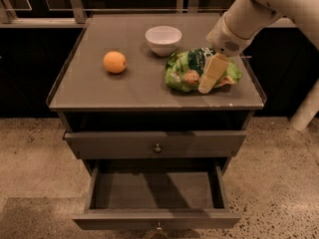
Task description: Place green rice chip bag into middle drawer
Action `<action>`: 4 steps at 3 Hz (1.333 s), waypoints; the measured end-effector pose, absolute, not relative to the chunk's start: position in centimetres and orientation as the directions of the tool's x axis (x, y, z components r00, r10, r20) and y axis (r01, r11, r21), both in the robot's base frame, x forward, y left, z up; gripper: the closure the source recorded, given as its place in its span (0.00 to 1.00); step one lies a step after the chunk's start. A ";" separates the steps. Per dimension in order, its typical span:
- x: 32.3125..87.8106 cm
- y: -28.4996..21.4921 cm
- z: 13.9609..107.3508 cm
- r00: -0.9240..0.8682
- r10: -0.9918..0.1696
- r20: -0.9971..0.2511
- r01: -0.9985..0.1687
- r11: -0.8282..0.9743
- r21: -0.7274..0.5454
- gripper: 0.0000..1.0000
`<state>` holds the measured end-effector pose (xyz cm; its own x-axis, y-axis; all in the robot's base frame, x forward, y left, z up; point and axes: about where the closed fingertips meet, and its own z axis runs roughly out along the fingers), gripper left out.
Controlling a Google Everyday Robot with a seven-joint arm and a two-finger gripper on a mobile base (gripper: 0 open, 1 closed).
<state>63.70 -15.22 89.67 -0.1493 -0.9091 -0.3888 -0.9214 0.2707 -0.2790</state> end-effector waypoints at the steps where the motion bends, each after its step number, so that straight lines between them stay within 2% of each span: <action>1: 67.1 -12.8 86.9 -0.139 -0.913 -0.383 -0.936 0.247 -0.251 0.00; 4: 67.5 -12.4 86.5 -0.136 -0.913 -0.385 -0.938 0.243 -0.247 0.64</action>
Offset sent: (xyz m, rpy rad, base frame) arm 0.0308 0.0215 -0.0248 -0.0010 0.0267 0.0215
